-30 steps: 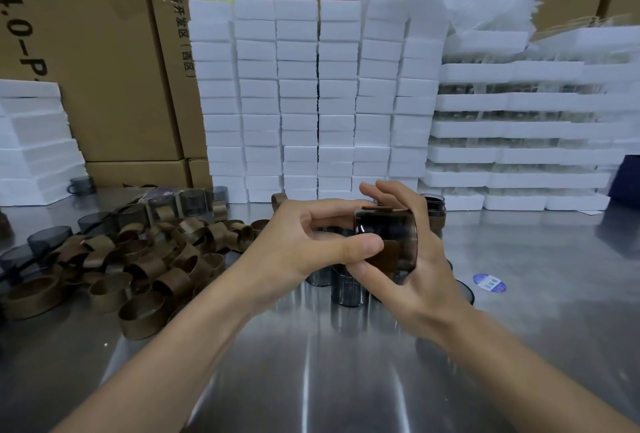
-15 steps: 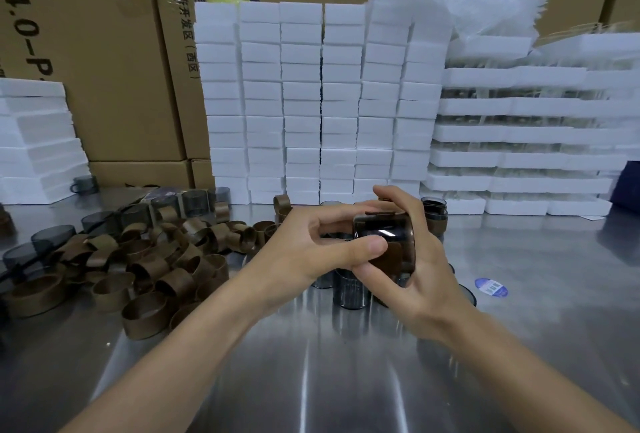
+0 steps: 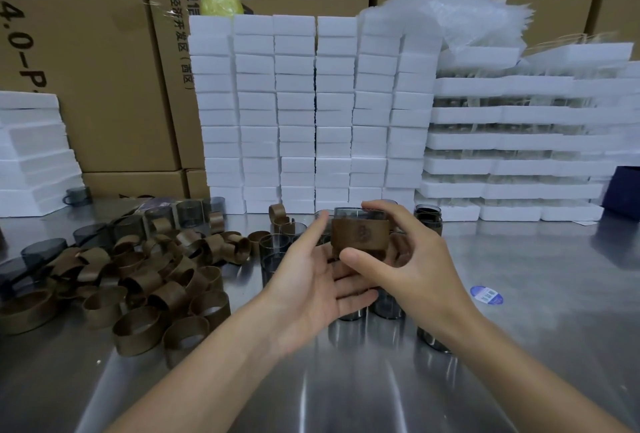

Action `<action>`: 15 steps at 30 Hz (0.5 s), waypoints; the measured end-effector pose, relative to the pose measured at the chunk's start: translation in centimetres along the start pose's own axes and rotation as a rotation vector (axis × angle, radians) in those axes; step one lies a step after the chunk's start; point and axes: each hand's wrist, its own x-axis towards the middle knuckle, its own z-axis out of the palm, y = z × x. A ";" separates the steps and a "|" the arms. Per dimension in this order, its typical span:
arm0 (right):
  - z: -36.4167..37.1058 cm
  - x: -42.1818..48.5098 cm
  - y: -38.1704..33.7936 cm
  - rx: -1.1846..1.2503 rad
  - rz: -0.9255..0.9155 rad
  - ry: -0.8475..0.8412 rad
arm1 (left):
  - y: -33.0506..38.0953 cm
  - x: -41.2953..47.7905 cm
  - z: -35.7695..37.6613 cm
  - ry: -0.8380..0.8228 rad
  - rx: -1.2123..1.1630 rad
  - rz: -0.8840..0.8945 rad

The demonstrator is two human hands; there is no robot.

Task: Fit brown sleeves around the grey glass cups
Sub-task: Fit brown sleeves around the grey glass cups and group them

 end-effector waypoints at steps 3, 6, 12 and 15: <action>0.1 0.0 0.1 0.000 0.006 0.005 | -0.4 0.2 0.2 0.018 0.029 0.038; 0.1 -0.2 0.5 -0.087 -0.013 -0.008 | -0.9 0.5 0.2 0.070 0.055 0.087; 0.3 -0.5 1.5 -0.363 0.044 -0.144 | -1.6 0.5 0.9 0.200 0.107 0.170; 0.8 -0.8 1.3 -0.455 0.023 -0.105 | -1.7 0.5 1.4 0.270 0.066 0.177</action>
